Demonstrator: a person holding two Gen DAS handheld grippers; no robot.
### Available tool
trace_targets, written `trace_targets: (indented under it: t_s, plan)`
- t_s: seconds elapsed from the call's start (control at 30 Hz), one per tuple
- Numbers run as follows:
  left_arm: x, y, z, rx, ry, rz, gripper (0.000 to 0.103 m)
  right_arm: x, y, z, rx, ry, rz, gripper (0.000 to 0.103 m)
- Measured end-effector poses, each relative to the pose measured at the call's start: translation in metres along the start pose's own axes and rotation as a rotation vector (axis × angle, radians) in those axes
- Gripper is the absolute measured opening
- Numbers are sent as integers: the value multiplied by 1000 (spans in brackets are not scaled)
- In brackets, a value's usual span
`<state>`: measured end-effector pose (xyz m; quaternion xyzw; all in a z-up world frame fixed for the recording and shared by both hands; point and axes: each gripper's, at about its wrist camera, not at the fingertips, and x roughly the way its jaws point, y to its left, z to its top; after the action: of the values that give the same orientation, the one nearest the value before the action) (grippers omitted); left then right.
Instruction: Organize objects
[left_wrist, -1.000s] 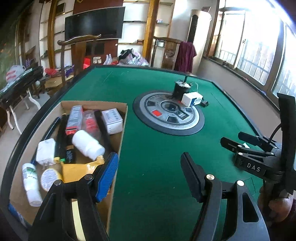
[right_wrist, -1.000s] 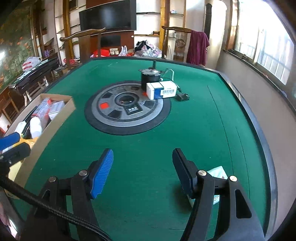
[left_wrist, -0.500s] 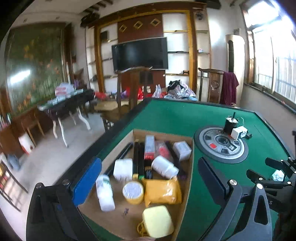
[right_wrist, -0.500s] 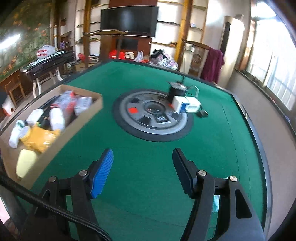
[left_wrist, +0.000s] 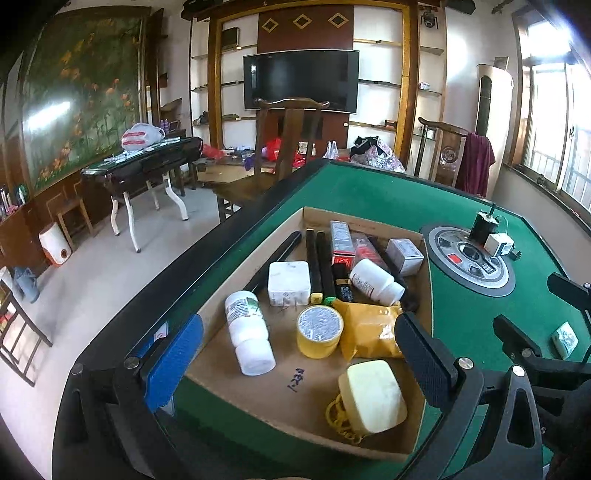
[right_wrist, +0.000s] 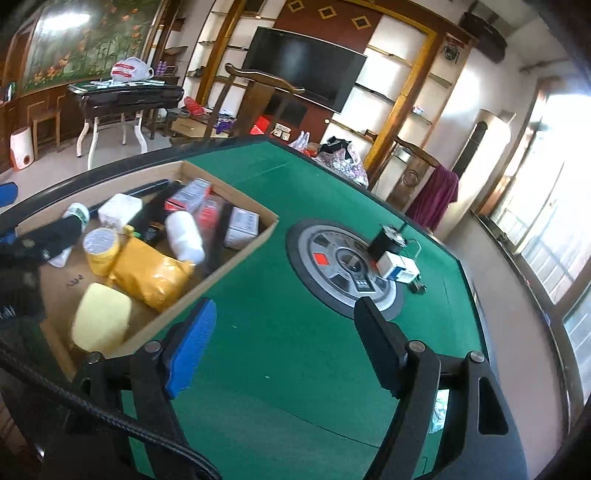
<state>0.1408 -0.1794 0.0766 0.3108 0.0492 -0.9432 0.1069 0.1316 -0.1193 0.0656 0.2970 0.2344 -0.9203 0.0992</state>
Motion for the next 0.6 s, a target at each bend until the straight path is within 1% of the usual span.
trace_targets:
  t_s: [0.2,0.6]
  plan:
    - [5,2,-1,-7,5,-4,102,-1,10,2,-10,8,20,77]
    - [12,-2,-5,-2,31,-10,102,2,8,1,20,34,37,77]
